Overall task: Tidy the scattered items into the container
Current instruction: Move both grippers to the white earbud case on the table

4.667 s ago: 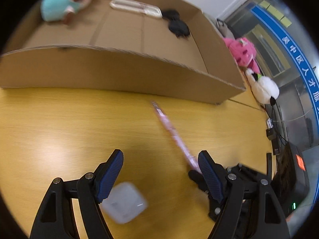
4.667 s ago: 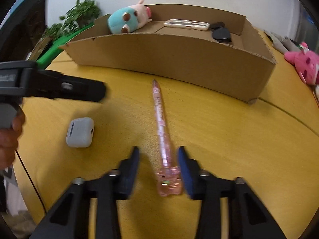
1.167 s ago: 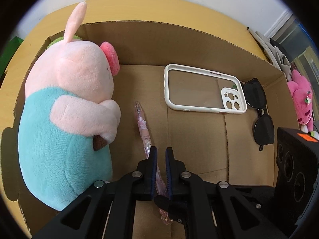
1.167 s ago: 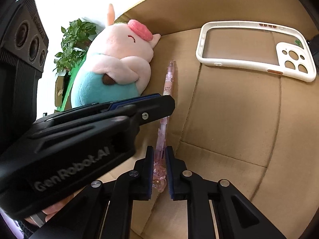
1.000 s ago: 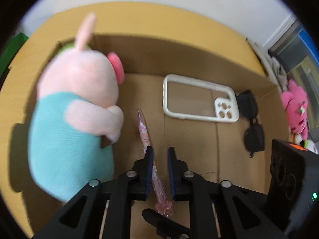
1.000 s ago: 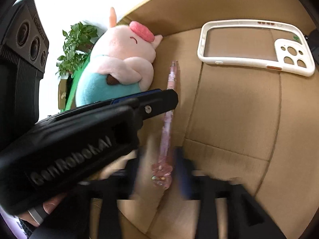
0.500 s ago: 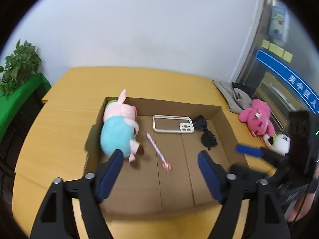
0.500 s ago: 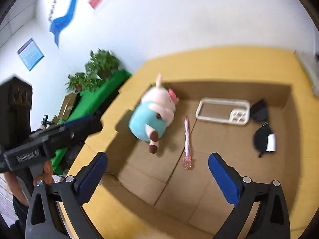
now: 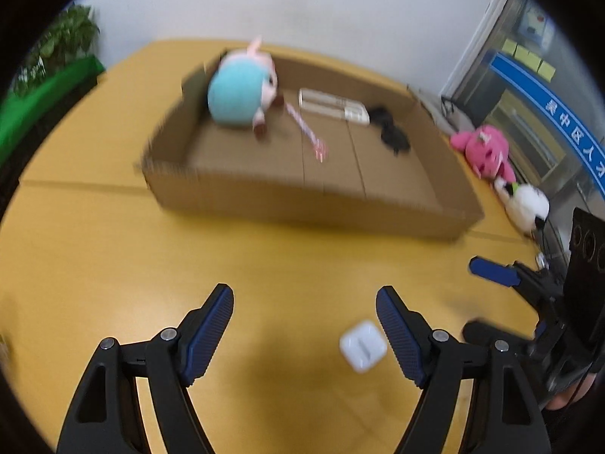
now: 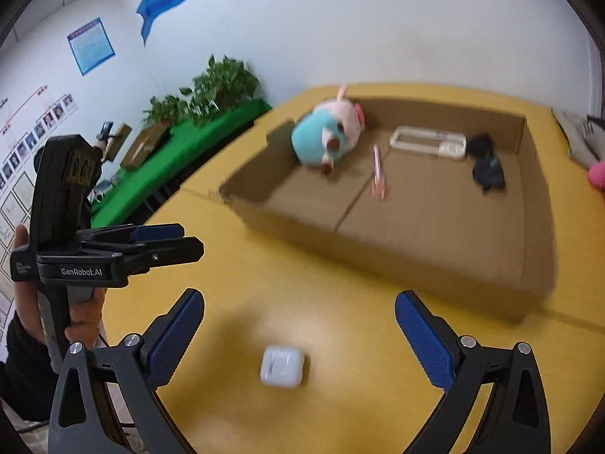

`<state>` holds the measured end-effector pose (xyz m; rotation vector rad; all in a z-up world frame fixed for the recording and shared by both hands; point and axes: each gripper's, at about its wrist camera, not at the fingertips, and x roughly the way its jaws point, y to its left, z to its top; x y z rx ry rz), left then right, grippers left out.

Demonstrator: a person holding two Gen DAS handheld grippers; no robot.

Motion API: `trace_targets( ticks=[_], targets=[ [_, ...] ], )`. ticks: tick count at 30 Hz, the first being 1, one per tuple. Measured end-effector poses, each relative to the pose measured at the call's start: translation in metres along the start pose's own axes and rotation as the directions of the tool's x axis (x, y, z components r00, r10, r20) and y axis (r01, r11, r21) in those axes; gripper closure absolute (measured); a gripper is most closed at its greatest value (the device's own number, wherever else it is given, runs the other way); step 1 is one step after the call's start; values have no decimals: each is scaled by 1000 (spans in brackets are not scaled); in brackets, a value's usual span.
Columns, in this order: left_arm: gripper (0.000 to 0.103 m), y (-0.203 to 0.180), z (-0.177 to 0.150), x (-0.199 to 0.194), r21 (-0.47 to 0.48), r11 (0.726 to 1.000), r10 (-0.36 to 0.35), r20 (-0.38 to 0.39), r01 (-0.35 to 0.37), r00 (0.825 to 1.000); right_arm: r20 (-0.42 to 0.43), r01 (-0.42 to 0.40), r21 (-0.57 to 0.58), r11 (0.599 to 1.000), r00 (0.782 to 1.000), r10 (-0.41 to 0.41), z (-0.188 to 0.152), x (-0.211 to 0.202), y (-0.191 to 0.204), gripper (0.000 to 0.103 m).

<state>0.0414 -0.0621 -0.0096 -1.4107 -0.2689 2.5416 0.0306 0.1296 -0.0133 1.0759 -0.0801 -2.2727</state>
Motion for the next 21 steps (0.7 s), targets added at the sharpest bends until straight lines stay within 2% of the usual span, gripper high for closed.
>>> trace_targets(
  ticks=[3, 6, 10, 12, 16, 18, 19, 20, 21],
  targets=[
    [25, -2, -13, 18, -6, 999, -47, -58, 47, 997, -39, -21, 2, 1000, 999, 21, -31, 7, 11, 0],
    [25, -8, -17, 32, 8, 995, -94, -106, 95, 990, -72, -8, -38, 999, 997, 5, -55, 22, 25, 1],
    [25, -12, -20, 55, -2, 988, -154, -179, 156, 972, -96, 20, -37, 999, 995, -24, -69, 44, 29, 2],
    [25, -10, -21, 65, -21, 986, -165, -211, 164, 964, -106, 47, -42, 998, 993, -51, -72, 54, 29, 7],
    [27, -8, -23, 78, -67, 979, -202, -257, 192, 945, -128, 76, -55, 996, 988, -82, -76, 68, 30, 24],
    [30, -12, -25, 83, -85, 969, -246, -283, 231, 927, -129, 94, -75, 993, 986, -103, -75, 71, 32, 32],
    [31, -13, -27, 86, -92, 965, -260, -296, 244, 919, -131, 100, -87, 991, 985, -111, -74, 71, 33, 39],
    [33, -15, -28, 89, -96, 962, -271, -307, 254, 912, -132, 106, -92, 990, 984, -118, -73, 71, 33, 53],
    [34, -17, -29, 92, -101, 959, -282, -319, 264, 905, -133, 107, -93, 990, 984, -119, -73, 71, 32, 55]
  ],
)
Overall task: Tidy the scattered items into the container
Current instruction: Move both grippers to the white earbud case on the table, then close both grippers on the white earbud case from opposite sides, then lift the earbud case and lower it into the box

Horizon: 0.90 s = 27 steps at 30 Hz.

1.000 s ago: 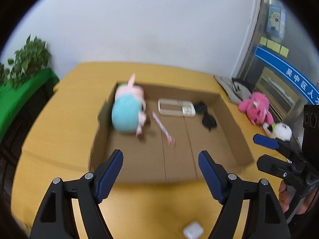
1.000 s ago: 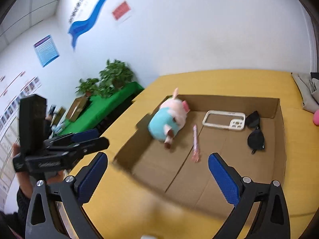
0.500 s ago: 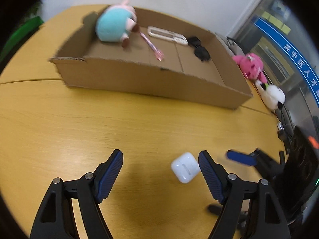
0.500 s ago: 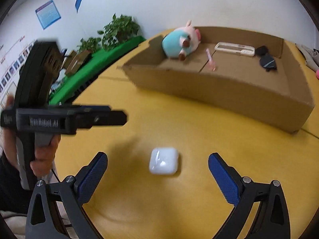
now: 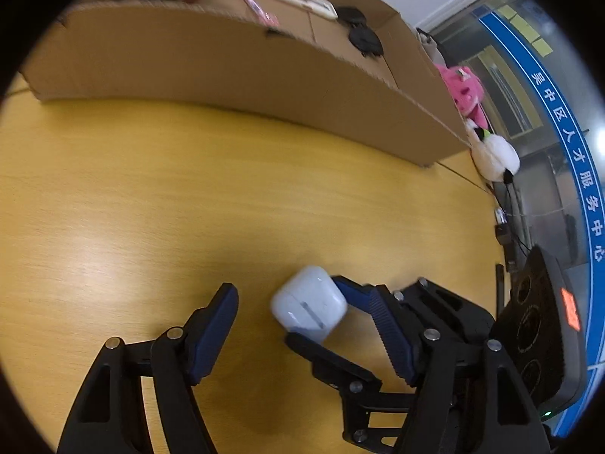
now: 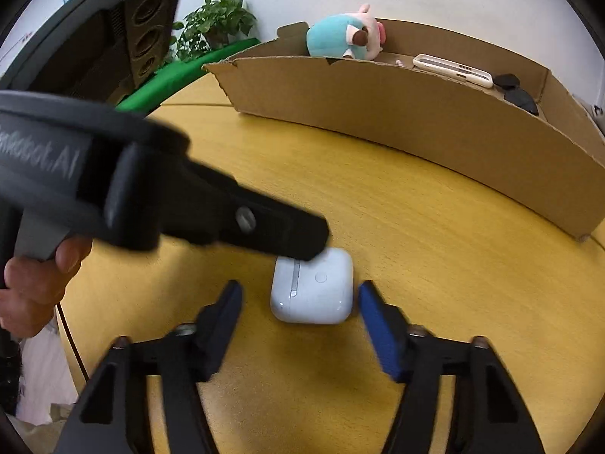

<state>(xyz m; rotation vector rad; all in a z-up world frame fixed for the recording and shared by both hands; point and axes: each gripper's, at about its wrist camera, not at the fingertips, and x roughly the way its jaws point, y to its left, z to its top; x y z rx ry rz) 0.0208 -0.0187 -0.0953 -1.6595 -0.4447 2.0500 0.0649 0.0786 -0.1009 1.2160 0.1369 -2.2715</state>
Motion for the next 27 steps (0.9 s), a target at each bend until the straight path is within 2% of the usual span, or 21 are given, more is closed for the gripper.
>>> trace_targets(
  ticks=[4, 7, 10, 12, 14, 16, 18, 27],
  targets=[
    [35, 4, 1, 3, -38, 998, -53, -9, 53, 999, 0, -9, 6, 1000, 1000, 9, -3, -3, -1, 56],
    [35, 9, 0, 4, -75, 992, -105, -14, 104, 994, 20, -53, 50, 997, 998, 52, -6, -9, -7, 56],
    [36, 13, -3, 7, -123, 972, -207, -27, 202, 978, 45, -80, 75, 994, 996, 77, -6, -16, -11, 56],
    [44, 13, -5, 9, -147, 956, -259, -24, 253, 965, 61, -106, 86, 991, 993, 101, -4, -21, -11, 56],
    [63, 14, -3, 8, -159, 957, -250, -19, 244, 968, 69, -109, 83, 991, 992, 104, -3, -25, -10, 56],
    [75, 18, -3, 7, -177, 955, -244, -14, 238, 970, 67, -106, 90, 990, 993, 100, -2, -26, -13, 56],
    [75, 20, -4, 6, -187, 948, -263, -16, 256, 965, 64, -118, 103, 988, 992, 112, -2, -26, -17, 56],
    [77, -1, 3, -10, -126, 971, -203, 4, 201, 979, 46, -118, 67, 991, 992, 115, 8, -31, -15, 56]
  ],
)
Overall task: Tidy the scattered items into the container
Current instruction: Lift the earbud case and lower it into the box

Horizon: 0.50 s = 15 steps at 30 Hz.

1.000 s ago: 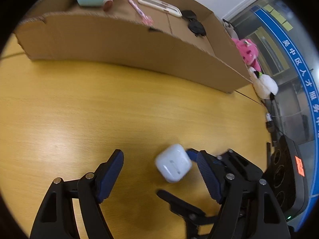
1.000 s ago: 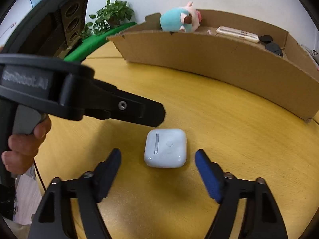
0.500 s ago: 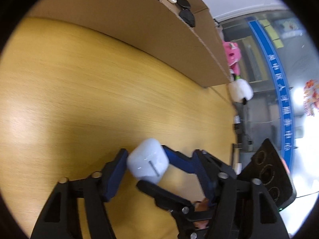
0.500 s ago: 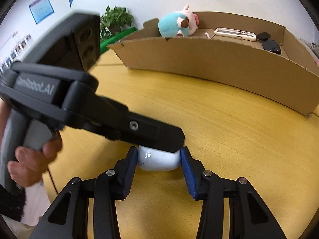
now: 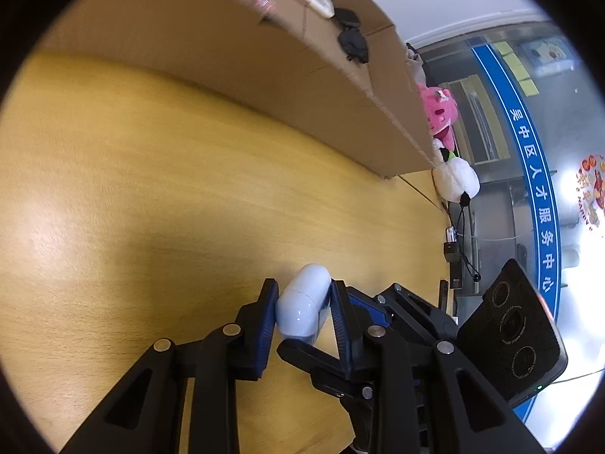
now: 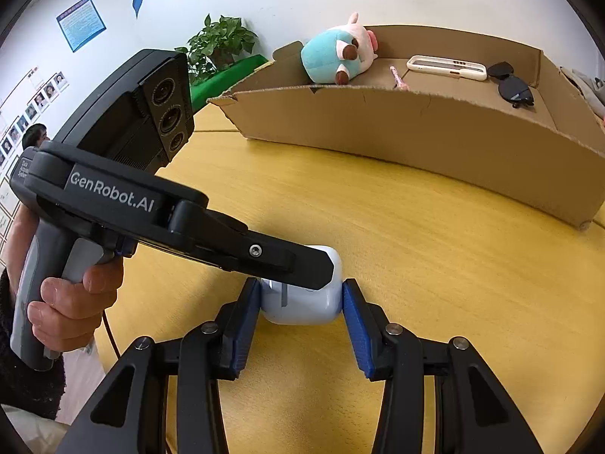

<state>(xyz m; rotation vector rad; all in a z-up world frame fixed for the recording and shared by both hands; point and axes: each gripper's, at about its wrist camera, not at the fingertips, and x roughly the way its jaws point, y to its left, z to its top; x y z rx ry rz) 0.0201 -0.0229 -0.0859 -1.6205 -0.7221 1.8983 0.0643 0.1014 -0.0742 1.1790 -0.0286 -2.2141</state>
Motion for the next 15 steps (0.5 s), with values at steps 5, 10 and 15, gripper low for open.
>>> trace_targets(
  ticks=[5, 10, 15],
  targets=[
    [77, -37, 17, -28, 104, 994, 21, 58, -27, 998, 47, 29, -69, 997, 999, -26, 27, -20, 8, 55],
    [77, -82, 49, -63, 221, 973, 33, 129, -61, 991, 114, 88, -142, 986, 991, -72, 74, -47, 12, 55],
    [77, -130, 89, -92, 323, 941, 35, 195, -98, 980, 180, 144, -201, 969, 978, -108, 136, -74, 9, 55]
  ],
)
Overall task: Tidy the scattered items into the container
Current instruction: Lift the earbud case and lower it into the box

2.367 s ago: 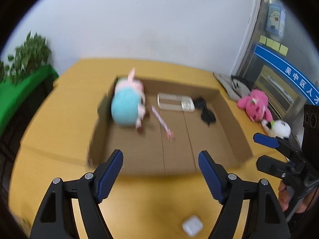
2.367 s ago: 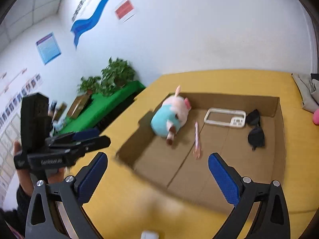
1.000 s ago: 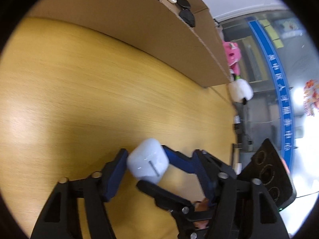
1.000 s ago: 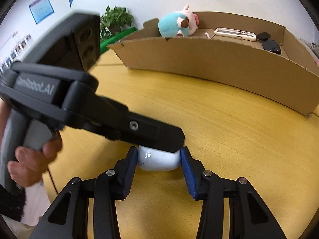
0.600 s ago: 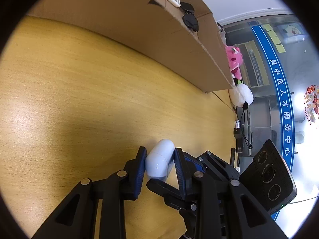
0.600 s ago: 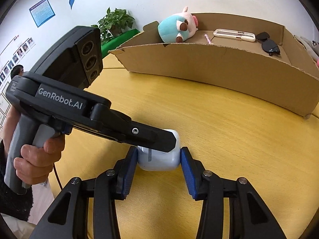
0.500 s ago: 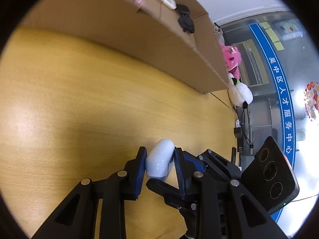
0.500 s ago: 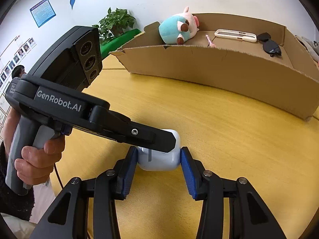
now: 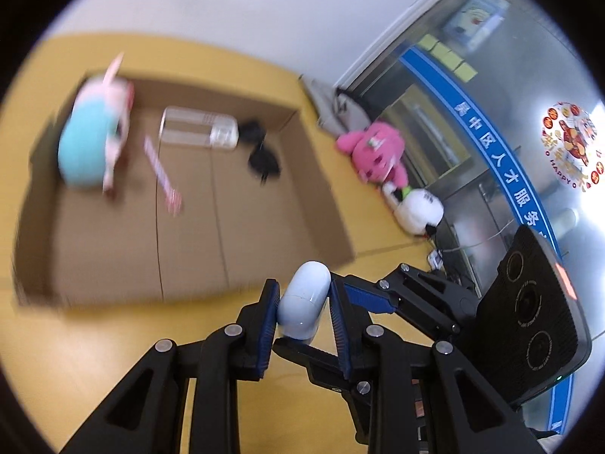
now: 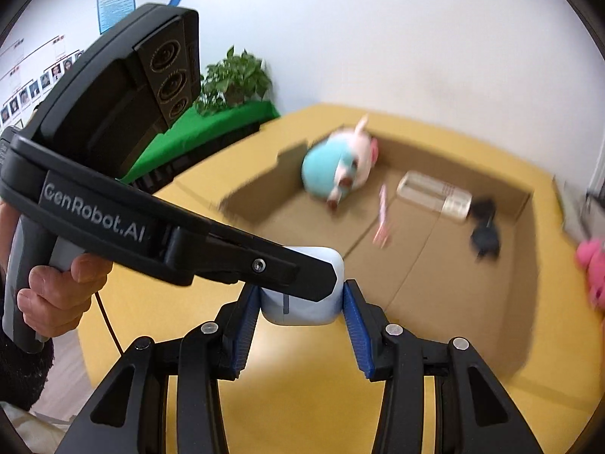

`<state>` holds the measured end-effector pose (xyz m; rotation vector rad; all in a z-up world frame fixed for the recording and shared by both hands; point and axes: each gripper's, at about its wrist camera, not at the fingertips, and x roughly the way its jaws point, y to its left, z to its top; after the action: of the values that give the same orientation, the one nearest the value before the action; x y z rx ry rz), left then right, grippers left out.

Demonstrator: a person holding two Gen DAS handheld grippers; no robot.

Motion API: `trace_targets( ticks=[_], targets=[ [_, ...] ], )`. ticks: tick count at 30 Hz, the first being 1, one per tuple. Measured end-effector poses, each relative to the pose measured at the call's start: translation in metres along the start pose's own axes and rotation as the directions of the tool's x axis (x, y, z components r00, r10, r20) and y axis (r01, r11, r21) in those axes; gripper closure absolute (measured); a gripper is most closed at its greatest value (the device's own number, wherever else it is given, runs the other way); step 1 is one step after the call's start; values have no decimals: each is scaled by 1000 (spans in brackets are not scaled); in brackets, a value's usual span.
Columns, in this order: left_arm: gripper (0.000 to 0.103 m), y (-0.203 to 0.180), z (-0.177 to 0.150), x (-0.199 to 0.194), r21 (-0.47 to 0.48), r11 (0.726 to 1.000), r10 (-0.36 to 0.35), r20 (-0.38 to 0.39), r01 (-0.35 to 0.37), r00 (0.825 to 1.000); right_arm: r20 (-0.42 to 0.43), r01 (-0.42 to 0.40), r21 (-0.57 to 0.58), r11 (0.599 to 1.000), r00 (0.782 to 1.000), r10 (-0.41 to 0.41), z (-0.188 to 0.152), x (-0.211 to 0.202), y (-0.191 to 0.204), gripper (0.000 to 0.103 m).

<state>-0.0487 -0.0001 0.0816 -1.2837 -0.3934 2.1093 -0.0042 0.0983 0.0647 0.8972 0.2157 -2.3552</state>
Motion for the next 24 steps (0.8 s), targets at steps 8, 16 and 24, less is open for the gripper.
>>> trace_targets(
  ticks=[8, 16, 24],
  targets=[
    [78, -4, 84, 14, 102, 995, 23, -14, -21, 1000, -26, 18, -32, 999, 999, -19, 77, 11, -52, 55],
    [78, 35, 133, 63, 80, 997, 27, -77, -21, 997, -118, 9, 15, 1000, 993, -7, 102, 69, -107, 55],
    [78, 99, 165, 132, 6, 999, 43, -173, -43, 984, -230, -34, 81, 996, 972, 52, 102, 157, -159, 56]
  ],
)
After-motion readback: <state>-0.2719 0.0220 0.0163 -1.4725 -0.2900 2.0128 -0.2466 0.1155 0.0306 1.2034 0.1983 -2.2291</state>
